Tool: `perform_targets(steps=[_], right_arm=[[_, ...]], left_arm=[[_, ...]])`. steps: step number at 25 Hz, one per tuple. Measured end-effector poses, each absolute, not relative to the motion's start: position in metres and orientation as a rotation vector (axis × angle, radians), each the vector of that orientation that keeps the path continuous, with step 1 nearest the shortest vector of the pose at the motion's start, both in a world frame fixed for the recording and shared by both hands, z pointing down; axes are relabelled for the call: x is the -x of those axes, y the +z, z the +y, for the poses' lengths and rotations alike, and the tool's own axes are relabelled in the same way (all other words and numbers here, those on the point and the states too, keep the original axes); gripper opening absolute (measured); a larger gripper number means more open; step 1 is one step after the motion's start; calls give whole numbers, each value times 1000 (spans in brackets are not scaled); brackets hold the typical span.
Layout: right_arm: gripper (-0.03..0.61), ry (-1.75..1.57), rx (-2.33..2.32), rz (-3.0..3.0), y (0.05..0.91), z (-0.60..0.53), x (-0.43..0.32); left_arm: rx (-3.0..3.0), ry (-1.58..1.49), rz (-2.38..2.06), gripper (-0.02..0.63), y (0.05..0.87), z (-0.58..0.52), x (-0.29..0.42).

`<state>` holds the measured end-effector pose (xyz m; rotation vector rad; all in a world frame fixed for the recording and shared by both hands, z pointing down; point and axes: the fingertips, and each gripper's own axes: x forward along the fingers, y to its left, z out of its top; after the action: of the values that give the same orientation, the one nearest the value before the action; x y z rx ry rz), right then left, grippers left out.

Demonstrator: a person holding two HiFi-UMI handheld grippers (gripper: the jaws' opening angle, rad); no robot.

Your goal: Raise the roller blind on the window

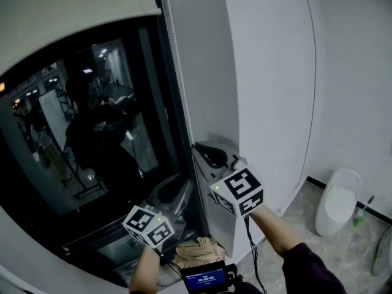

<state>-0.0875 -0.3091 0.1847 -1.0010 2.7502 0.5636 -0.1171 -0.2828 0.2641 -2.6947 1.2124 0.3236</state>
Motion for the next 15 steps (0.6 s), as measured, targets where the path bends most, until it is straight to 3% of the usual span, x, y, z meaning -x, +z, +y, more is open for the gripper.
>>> perform_targets(steps=[7, 15], right_arm=[[15, 381, 1009, 2900, 287, -318, 98], [15, 303, 985, 2934, 325, -304, 99]], left_arm=[[2651, 340, 1206, 43, 231, -281, 120], [2656, 348, 1187, 43, 221, -286, 107]])
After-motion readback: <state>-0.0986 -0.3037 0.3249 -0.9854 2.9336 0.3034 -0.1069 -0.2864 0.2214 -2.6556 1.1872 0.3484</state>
